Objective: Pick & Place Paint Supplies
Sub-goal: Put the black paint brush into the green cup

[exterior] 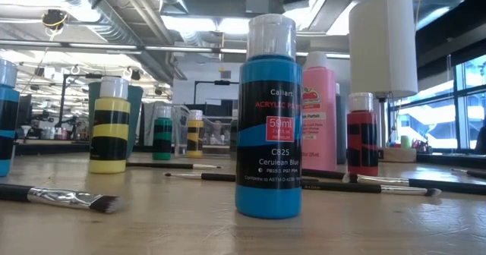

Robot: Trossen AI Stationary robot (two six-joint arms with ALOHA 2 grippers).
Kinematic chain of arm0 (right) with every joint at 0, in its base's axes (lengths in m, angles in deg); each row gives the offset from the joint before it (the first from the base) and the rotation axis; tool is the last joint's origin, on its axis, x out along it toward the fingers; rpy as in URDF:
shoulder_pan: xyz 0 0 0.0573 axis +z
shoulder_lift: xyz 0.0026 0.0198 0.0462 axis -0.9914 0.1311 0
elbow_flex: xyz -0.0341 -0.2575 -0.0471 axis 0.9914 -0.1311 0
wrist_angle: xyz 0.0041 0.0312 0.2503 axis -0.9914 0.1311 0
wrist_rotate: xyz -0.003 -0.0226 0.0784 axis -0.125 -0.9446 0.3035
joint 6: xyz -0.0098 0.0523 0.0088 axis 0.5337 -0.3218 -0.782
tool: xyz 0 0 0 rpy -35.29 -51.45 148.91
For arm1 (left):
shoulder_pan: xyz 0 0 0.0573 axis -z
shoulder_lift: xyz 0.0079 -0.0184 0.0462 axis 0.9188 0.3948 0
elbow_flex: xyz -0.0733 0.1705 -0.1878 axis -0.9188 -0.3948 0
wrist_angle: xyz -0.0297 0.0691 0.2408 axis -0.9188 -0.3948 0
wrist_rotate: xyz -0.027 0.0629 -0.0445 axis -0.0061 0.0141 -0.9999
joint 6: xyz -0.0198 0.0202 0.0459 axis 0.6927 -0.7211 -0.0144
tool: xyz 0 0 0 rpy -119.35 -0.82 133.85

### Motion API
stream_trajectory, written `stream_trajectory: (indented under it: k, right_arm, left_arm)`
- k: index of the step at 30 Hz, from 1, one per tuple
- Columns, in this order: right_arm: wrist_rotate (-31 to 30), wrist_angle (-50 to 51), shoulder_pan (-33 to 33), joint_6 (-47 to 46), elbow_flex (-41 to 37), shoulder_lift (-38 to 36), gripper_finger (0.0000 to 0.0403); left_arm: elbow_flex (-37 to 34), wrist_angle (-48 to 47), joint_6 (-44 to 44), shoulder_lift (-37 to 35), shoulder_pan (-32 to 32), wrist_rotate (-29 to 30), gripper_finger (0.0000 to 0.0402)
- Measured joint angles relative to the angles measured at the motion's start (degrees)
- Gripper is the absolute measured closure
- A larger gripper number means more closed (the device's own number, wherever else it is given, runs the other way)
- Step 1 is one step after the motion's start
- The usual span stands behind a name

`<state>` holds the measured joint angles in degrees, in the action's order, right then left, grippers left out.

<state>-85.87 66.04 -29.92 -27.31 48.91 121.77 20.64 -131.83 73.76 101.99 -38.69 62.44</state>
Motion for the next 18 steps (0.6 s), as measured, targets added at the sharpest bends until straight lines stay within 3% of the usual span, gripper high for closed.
stream_trajectory:
  k: [7, 13, 18]
  right_arm:
    - [-0.23, 0.00, -0.49, 0.86, 0.00, -0.01, 0.0146]
    - [-0.23, 0.02, -0.49, 0.87, 0.00, -0.01, 0.0146]
    - [-0.26, 0.28, -0.49, 0.87, 0.00, 0.00, 0.0146]
  left_arm:
    - [-19.05, 20.30, -7.69, -15.10, -4.52, -12.38, 0.0400]
    - [-30.18, 32.89, -10.90, -24.36, -9.06, -22.49, 0.0400]
    - [-37.20, 40.83, -14.29, -29.06, -12.11, -23.72, 0.0400]
